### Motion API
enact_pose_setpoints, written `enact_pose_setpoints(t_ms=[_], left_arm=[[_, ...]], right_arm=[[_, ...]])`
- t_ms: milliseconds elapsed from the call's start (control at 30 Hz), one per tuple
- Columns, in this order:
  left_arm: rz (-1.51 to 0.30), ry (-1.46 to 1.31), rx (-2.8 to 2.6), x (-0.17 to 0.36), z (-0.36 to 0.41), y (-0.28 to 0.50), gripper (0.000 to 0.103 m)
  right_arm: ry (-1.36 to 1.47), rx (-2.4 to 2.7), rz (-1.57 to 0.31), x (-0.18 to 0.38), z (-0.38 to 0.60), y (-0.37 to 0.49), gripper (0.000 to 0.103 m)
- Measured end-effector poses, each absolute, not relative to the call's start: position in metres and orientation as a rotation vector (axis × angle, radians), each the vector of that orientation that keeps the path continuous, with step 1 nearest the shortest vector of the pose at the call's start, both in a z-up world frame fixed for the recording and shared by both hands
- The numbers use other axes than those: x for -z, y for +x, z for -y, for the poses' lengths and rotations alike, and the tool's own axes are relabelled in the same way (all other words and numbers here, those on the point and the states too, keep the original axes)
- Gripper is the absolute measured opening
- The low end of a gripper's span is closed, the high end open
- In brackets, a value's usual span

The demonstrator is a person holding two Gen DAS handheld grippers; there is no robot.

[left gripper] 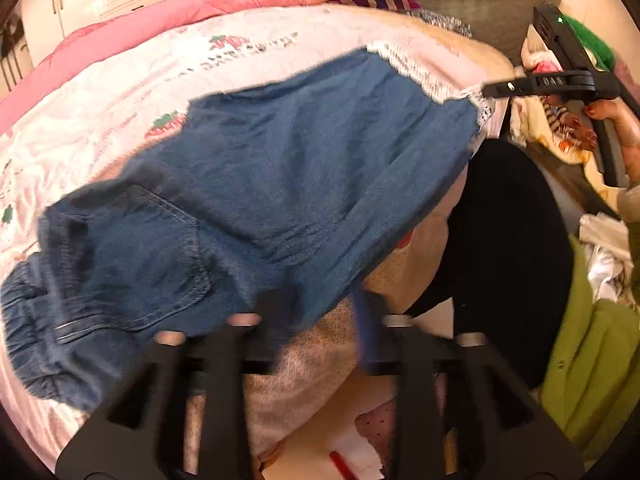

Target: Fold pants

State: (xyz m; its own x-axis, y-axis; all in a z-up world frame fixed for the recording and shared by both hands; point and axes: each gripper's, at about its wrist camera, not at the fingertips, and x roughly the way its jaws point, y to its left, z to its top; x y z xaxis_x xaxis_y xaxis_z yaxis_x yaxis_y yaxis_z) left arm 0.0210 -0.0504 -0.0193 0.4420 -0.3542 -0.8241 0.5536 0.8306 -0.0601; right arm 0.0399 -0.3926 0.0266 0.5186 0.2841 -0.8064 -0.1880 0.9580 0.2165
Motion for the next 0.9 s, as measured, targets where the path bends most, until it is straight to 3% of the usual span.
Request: enact_pose_setpoints(t_ms=[33, 333, 667, 700, 733, 767, 900], left_arm=[[-0.944, 0.218, 0.561, 0.013, 0.047, 0.019, 0.055], [-0.891, 0.143, 0.385, -0.013, -0.003, 0.033, 0.056], [-0.934, 0.036, 0.220, 0.003, -0.065, 0.040, 0.058], [-0.941, 0.026, 0.222, 0.007, -0.067, 0.041, 0.058], [-0.945, 0.019, 0.221, 0.009, -0.070, 0.042, 0.058], [-0.949, 0.016, 0.219, 0.012, -0.072, 0.042, 0.057], [-0.943, 0.013, 0.219, 0.015, -0.083, 0.043, 0.050]], right_arm=[[0.086, -0.315, -0.961, -0.034, 0.382, 0.045, 0.060], [-0.112, -0.630, -0.906, -0.050, 0.239, 0.104, 0.062], [-0.217, -0.794, -1.070, -0.002, 0.123, 0.184, 0.059], [-0.221, -0.788, -1.091, 0.004, 0.118, 0.187, 0.056], [-0.221, -0.800, -1.118, 0.010, 0.113, 0.192, 0.037], [-0.216, -0.832, -1.158, 0.018, 0.105, 0.196, 0.007], [-0.219, -0.795, -1.124, 0.019, 0.103, 0.202, 0.003]])
